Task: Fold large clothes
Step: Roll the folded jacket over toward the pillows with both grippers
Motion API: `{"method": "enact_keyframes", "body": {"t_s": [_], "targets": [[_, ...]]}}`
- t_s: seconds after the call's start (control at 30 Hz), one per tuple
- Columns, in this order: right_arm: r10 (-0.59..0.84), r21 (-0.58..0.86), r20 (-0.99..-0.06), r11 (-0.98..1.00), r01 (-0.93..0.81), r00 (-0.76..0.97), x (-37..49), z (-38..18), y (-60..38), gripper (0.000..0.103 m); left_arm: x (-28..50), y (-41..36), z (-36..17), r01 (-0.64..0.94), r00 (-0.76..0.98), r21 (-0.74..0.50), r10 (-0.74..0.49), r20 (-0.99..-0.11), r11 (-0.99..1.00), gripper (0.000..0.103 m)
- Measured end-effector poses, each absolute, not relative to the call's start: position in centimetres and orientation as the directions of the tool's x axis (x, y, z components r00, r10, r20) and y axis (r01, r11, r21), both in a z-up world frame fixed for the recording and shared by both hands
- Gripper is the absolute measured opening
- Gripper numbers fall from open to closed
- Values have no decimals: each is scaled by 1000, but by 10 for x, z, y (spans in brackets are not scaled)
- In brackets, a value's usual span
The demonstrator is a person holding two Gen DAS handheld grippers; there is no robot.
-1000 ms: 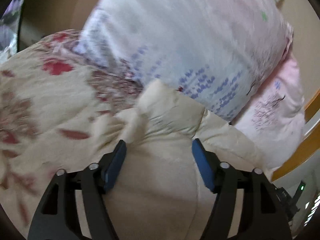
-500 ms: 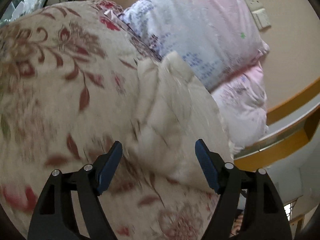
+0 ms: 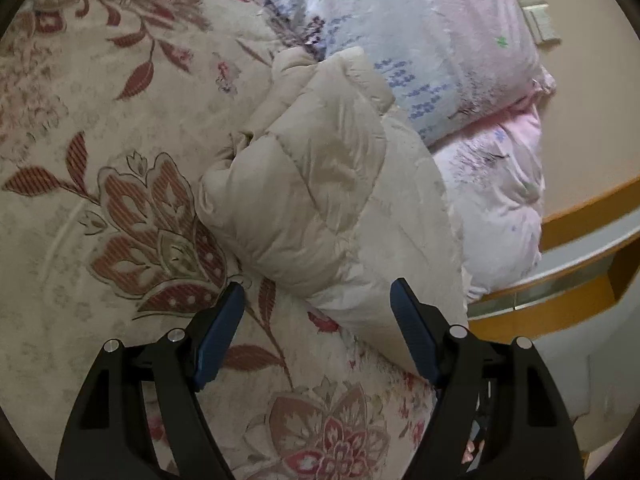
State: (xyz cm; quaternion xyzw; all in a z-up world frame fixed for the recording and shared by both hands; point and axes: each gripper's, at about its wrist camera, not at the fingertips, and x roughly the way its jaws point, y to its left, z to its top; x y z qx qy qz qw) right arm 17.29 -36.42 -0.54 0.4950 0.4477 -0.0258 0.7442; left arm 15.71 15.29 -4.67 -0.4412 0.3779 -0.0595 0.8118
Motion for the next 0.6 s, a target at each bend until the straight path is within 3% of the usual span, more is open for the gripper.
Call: {"method": "enact_keyframes", "body": {"t_s": [0.3,0.43,0.6], "targets": [[421,779,-618,439,447,664,179,-16,-368,55,175,152,-44,-304,760,-743,-319,-567,596,75],[413,790,-602,435,433,683,184,-17,-370,53,181,152,-43,-287,797,-742,-279,-536,605,75],[393,798,-580,450,401,714,183,-21,-371,40,182,157,-47,-254,828,-746,-260,-497,616,59]]}}
